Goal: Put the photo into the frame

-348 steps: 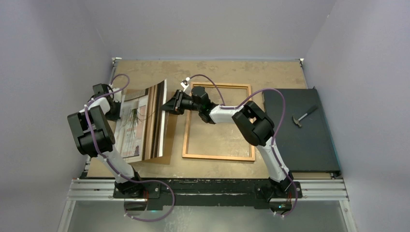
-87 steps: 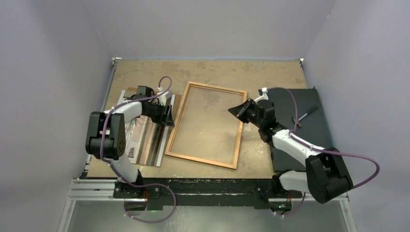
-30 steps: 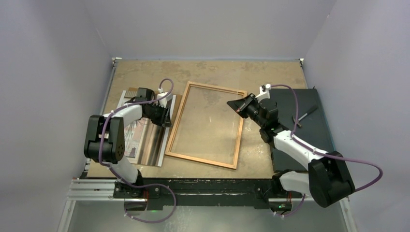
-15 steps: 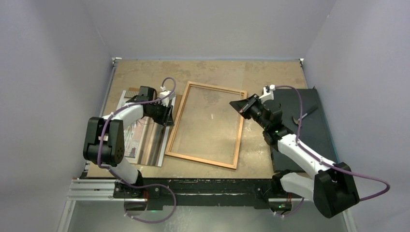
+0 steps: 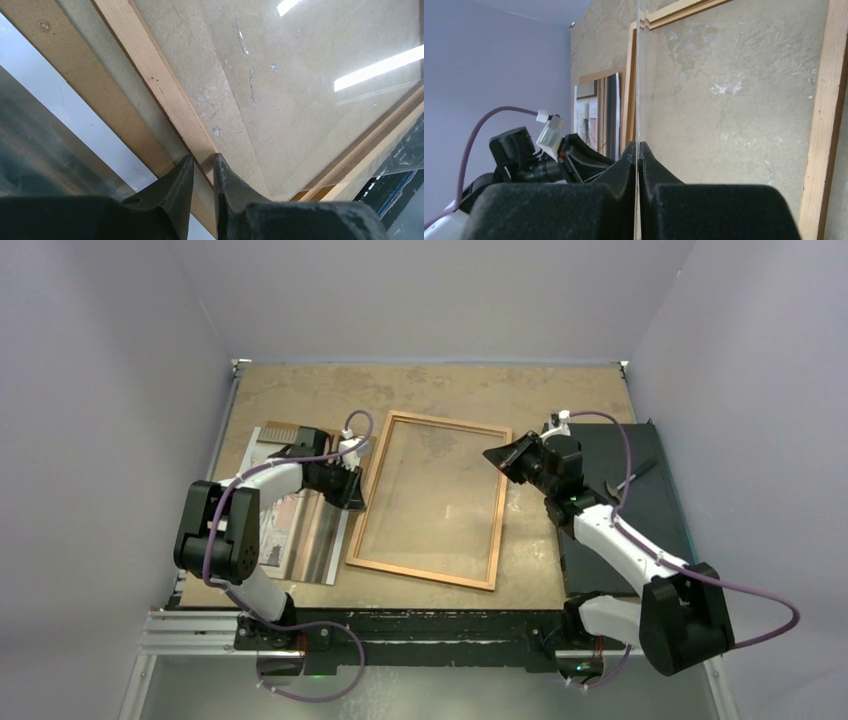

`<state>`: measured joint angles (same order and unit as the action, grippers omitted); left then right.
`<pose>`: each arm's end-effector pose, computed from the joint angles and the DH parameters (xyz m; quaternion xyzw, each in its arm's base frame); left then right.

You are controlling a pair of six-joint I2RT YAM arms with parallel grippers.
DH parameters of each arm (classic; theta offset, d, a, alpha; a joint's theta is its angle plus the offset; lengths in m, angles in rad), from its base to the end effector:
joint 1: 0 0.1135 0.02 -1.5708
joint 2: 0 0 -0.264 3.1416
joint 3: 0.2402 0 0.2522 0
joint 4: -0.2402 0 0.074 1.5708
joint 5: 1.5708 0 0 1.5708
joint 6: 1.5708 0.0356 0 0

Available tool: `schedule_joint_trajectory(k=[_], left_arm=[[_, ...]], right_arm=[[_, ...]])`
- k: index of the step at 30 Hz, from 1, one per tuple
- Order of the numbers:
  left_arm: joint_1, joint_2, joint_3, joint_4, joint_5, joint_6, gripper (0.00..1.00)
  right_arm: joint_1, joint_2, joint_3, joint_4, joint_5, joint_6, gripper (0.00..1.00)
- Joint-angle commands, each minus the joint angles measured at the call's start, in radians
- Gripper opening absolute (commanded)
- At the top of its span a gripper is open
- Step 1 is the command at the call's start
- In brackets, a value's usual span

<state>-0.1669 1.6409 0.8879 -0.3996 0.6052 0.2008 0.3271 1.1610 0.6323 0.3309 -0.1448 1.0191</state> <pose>0.2927 -0.0698 0.1587 0.2315 0.9067 -0.2881 0.2031 0.2481 0.0896 0.2624 0.2185 0.7413 0.4379 0.4594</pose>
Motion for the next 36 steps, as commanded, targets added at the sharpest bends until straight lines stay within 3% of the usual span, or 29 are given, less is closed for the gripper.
schedule_joint_trajectory(k=[1,16,27,29,36], left_arm=[[-0.012,-0.004,-0.022,0.021,0.063,0.01,0.18],[-0.038,-0.025,-0.009,0.033,0.068,0.034,0.16],[-0.008,-0.05,0.032,-0.003,0.043,0.017,0.11],[-0.006,-0.05,0.028,0.001,0.035,0.016,0.15],[-0.007,-0.064,0.006,0.029,0.016,0.013,0.44]], right_arm=[[-0.021,0.05,0.077,-0.003,0.001,-0.052,0.0],[-0.04,0.243,0.249,-0.032,-0.038,-0.116,0.0],[-0.035,0.095,0.268,0.008,-0.155,-0.064,0.0],[-0.029,0.066,0.26,0.006,-0.154,-0.057,0.0],[-0.017,-0.002,0.171,0.087,-0.18,0.029,0.0]])
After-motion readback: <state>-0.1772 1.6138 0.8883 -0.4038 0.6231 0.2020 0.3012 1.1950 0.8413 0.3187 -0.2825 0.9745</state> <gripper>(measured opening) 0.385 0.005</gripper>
